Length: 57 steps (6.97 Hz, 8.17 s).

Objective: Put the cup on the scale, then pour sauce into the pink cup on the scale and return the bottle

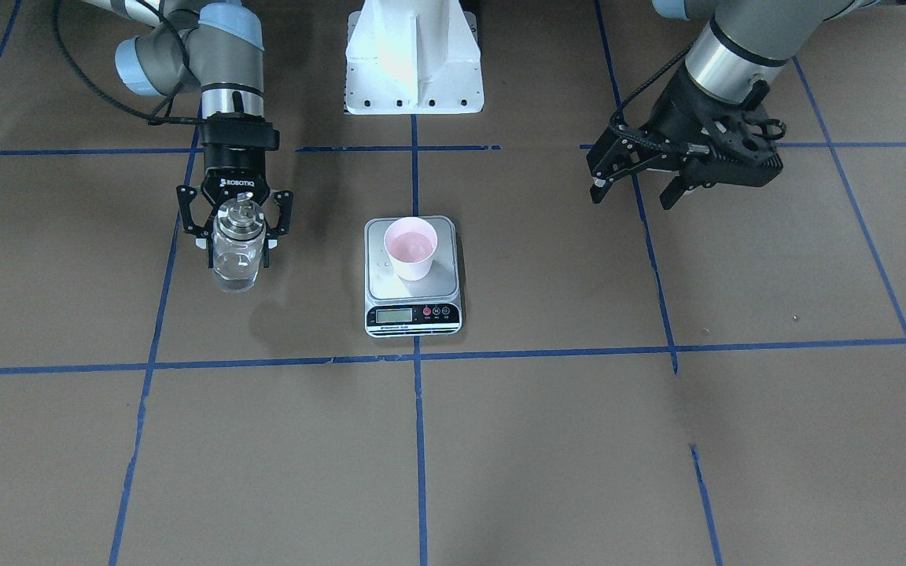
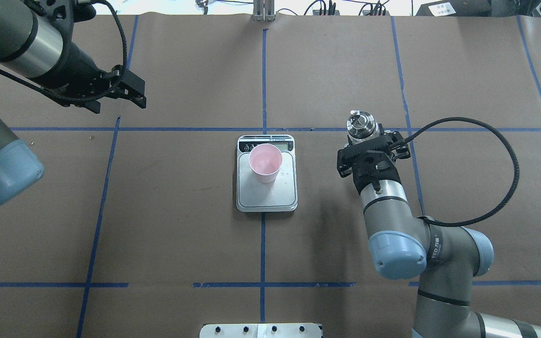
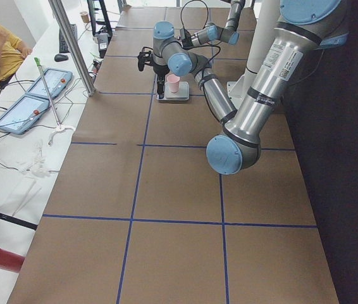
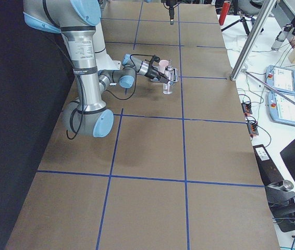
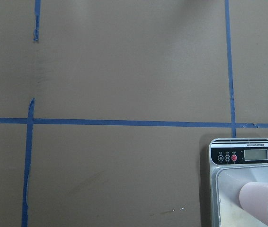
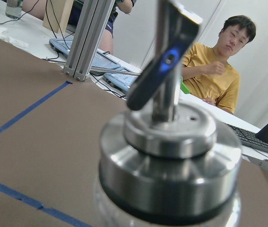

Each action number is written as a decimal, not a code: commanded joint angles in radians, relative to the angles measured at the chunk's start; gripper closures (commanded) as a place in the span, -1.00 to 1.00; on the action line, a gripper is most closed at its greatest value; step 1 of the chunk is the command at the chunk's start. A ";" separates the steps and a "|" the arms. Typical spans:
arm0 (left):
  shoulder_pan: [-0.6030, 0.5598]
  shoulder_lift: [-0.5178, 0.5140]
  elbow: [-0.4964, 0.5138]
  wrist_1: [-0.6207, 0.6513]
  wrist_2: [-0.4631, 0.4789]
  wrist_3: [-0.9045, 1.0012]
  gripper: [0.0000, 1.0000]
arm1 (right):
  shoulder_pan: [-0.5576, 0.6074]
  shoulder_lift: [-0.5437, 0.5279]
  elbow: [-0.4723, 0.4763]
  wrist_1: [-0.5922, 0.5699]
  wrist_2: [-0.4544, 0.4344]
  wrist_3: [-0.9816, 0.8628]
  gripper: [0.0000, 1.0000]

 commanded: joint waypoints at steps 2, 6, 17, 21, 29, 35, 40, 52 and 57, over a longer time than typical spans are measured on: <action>-0.013 0.041 -0.050 0.002 -0.002 0.003 -1.00 | -0.050 0.069 -0.003 -0.155 -0.029 -0.156 1.00; -0.012 0.078 -0.092 0.008 -0.002 0.001 -1.00 | -0.054 0.203 -0.006 -0.521 -0.053 -0.294 1.00; -0.009 0.077 -0.090 0.008 -0.002 0.001 -1.00 | -0.030 0.293 -0.165 -0.548 -0.188 -0.758 1.00; -0.007 0.078 -0.087 0.008 -0.002 0.001 -1.00 | -0.030 0.296 -0.170 -0.546 -0.268 -0.968 1.00; -0.006 0.078 -0.084 0.008 -0.002 0.001 -1.00 | -0.027 0.296 -0.168 -0.545 -0.346 -1.117 1.00; -0.006 0.077 -0.086 0.008 -0.005 0.001 -1.00 | -0.018 0.298 -0.151 -0.540 -0.340 -1.119 1.00; -0.004 0.074 -0.090 0.008 -0.005 0.001 -1.00 | -0.011 0.266 -0.116 -0.517 -0.320 -0.912 1.00; -0.007 0.068 -0.095 0.009 -0.003 0.001 -1.00 | -0.001 -0.034 -0.042 -0.063 -0.057 0.448 1.00; -0.007 0.061 -0.098 0.009 -0.003 -0.002 -1.00 | 0.015 -0.263 -0.047 0.258 0.044 0.498 1.00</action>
